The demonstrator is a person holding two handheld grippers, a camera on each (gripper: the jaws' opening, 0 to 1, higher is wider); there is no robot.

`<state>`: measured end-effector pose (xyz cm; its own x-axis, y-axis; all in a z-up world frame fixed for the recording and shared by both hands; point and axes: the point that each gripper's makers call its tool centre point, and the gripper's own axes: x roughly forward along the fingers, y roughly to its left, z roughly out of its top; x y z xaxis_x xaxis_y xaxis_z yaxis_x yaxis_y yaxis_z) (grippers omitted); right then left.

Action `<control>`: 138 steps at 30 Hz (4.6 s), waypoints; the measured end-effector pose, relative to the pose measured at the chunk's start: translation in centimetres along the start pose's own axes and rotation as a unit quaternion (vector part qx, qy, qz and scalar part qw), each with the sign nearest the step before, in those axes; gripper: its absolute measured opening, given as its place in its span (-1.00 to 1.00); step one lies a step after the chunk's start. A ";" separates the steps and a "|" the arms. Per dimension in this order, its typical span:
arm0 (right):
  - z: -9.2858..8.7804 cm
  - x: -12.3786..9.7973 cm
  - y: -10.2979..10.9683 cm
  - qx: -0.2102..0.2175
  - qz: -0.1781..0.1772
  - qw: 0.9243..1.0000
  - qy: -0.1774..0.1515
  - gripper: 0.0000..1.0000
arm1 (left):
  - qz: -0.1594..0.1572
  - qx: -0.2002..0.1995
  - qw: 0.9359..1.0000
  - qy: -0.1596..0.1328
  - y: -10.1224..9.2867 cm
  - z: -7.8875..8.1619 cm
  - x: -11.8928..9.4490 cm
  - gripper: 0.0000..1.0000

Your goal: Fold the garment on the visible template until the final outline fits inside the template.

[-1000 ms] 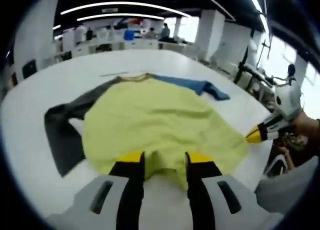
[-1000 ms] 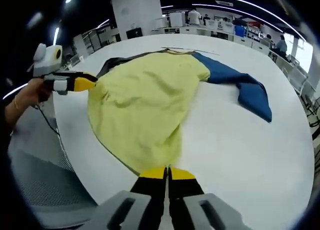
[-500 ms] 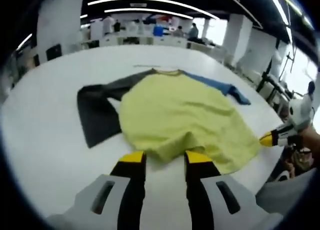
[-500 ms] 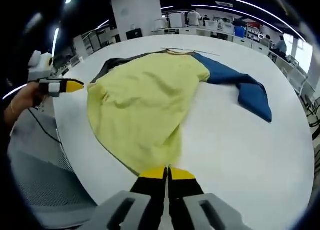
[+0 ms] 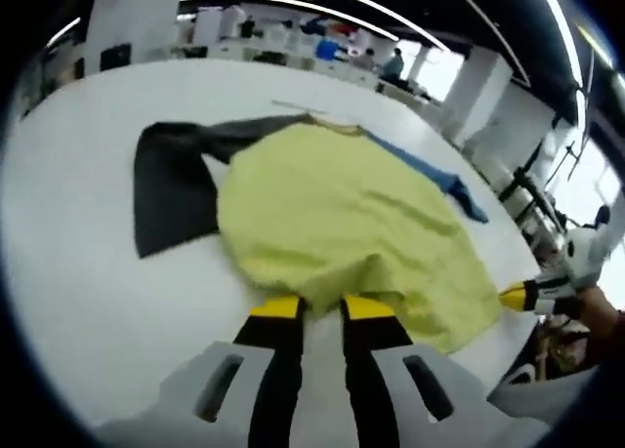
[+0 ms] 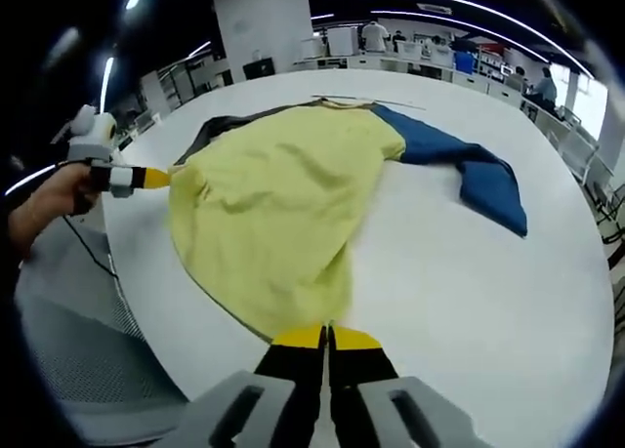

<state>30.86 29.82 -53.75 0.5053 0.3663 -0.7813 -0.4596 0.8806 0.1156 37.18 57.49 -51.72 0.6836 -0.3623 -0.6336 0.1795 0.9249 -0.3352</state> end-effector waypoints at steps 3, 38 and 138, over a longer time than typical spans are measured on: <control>0.1 -0.2 -0.4 0.003 -0.008 1.000 -0.006 -1.00 | 0.003 0.003 1.000 0.014 0.2 -0.4 0.3 -0.95; -0.4 -3.8 -1.1 0.037 -0.068 0.996 -0.050 -1.00 | 0.038 -0.009 0.989 0.143 4.3 -4.3 -6.7 -1.00; 2.5 -3.6 -4.3 0.069 -0.059 0.995 -0.037 -0.25 | 0.043 0.127 0.989 0.064 1.8 -2.4 -8.1 0.47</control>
<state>32.84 25.47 -49.93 0.6046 0.2743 -0.7478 -0.2918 0.9498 0.1125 30.29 61.83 -48.83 0.6119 -0.2774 -0.7407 0.3072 0.9463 -0.1006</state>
